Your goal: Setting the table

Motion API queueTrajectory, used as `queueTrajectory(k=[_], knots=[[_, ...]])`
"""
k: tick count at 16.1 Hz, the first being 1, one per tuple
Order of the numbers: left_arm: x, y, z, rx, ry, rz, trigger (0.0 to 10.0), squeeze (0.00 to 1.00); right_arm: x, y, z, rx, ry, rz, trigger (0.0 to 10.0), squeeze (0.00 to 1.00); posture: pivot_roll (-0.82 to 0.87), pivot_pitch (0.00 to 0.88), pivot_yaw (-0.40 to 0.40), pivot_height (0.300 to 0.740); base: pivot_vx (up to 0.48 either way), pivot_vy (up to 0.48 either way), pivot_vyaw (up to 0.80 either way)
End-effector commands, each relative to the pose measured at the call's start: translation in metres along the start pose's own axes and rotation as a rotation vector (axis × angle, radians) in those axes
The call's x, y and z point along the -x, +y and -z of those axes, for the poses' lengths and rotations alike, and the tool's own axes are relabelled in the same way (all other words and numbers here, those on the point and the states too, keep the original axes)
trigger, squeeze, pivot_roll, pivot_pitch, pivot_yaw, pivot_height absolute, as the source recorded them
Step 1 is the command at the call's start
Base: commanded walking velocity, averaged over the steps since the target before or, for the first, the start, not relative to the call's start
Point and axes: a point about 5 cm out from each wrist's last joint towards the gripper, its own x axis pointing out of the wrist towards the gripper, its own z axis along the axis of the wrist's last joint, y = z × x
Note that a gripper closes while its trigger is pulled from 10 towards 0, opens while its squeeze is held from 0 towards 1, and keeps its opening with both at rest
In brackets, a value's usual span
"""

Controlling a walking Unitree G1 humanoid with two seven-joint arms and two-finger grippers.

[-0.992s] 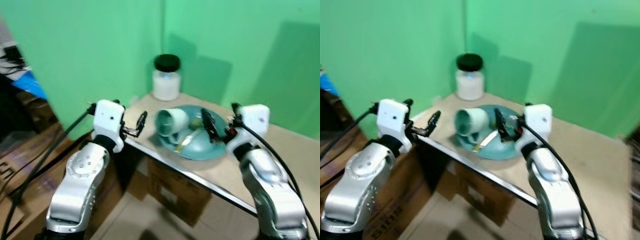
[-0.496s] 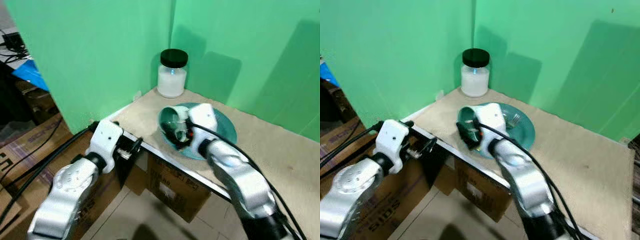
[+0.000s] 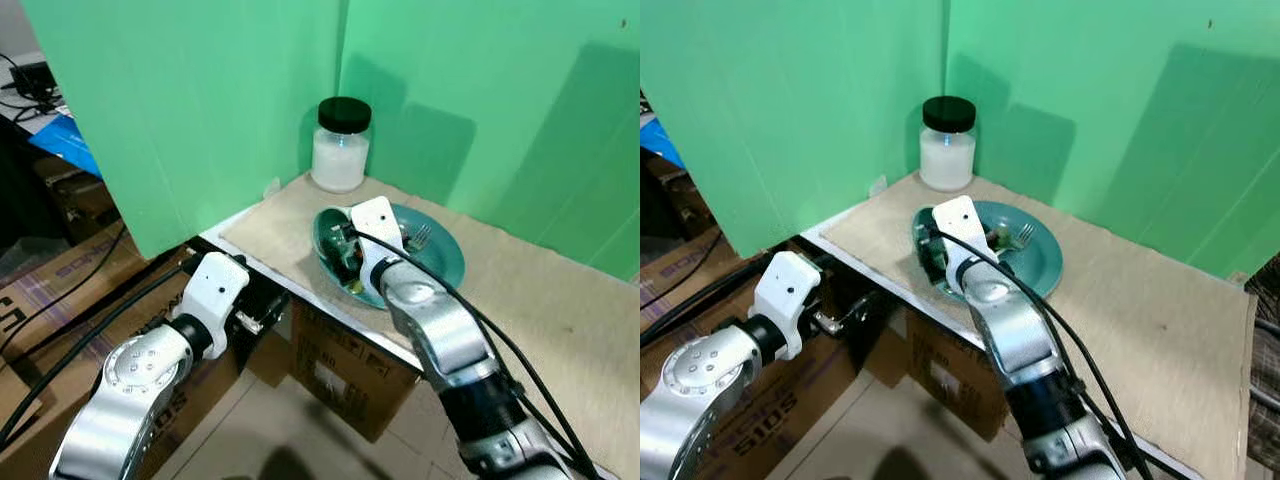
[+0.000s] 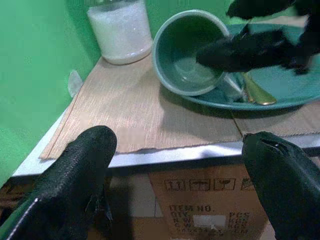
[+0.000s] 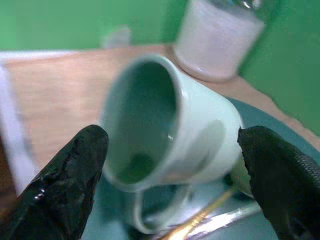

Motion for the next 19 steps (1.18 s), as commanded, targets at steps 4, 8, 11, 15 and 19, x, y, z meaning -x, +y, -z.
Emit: queueTrajectory(k=[4, 8, 11, 15, 19], knots=[[0.004, -0.008, -0.012, -0.002, -0.072, 0.086, 10.0, 0.0, -0.004, -0.013, -0.001, -0.042, 0.008, 0.108, 9.6, 0.0, 0.12, 0.0, -0.057, 0.74, 0.0, 0.0, 0.0], [0.008, -0.016, -0.011, 0.006, -0.054, 0.168, 10.0, 0.0, -0.007, -0.016, 0.0, -0.088, 0.01, 0.122, 0.0, 0.0, 0.12, 0.0, -0.05, 0.74, 0.0, 0.0, 0.0], [0.01, -0.015, -0.011, 0.001, -0.051, 0.174, 10.0, 0.0, -0.008, -0.015, 0.003, -0.112, 0.02, 0.112, 0.0, 0.0, 0.12, 0.0, -0.045, 0.74, 0.0, 0.0, 0.0], [0.01, -0.016, -0.011, -0.006, -0.049, 0.179, 10.0, 0.0, -0.012, -0.013, 0.008, -0.165, 0.039, 0.088, 0.0, 0.0, 0.13, 0.0, -0.058, 0.74, 0.0, 0.0, 0.0], [0.011, -0.016, -0.012, -0.007, -0.052, 0.17, 10.0, 0.0, -0.012, -0.014, 0.009, -0.177, 0.041, 0.087, 0.0, 0.0, 0.13, 0.0, -0.067, 0.74, 0.0, 0.0, 0.0]])
